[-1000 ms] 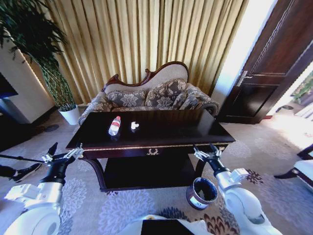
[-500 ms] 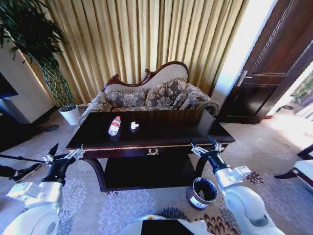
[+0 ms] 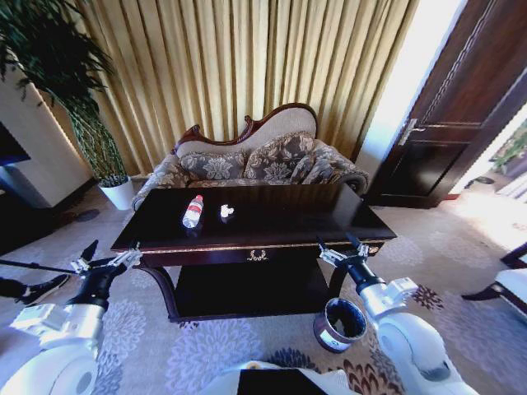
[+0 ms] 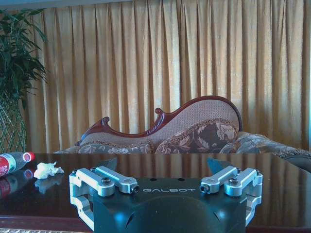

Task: Move to the front of the table and place the trash on the table into the trash bin.

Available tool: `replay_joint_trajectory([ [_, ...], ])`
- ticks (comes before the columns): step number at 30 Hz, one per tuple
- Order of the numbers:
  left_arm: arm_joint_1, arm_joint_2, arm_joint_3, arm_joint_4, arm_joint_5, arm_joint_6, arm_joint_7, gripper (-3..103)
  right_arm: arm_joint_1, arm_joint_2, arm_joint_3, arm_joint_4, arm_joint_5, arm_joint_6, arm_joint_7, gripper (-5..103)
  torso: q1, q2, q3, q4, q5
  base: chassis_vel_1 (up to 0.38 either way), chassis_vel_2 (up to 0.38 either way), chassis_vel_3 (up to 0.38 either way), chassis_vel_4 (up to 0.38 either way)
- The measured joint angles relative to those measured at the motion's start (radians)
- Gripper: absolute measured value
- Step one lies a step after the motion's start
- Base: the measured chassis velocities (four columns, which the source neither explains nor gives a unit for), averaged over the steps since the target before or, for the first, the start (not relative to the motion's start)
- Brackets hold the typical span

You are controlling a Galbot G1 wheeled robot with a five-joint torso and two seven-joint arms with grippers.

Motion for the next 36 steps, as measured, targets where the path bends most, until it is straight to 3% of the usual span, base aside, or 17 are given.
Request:
replay_joint_trajectory([
  [30,0.008,-0.009,-0.005,0.0,0.002,-0.009,-0.005,100,-0.003,0.001,-0.011,0.011,-0.007,-0.001,-0.012,100,0.0,0.0,0.0,-0.0001,0.0001,-0.062,0.064,0.064,-0.065],
  [36,0.014,-0.013,-0.005,0.0,0.004,-0.023,-0.01,100,0.004,-0.046,-0.047,0.014,0.033,-0.01,-0.011,100,0.0,0.0,0.0,-0.0002,0.0001,-0.009,0.008,0.012,-0.008],
])
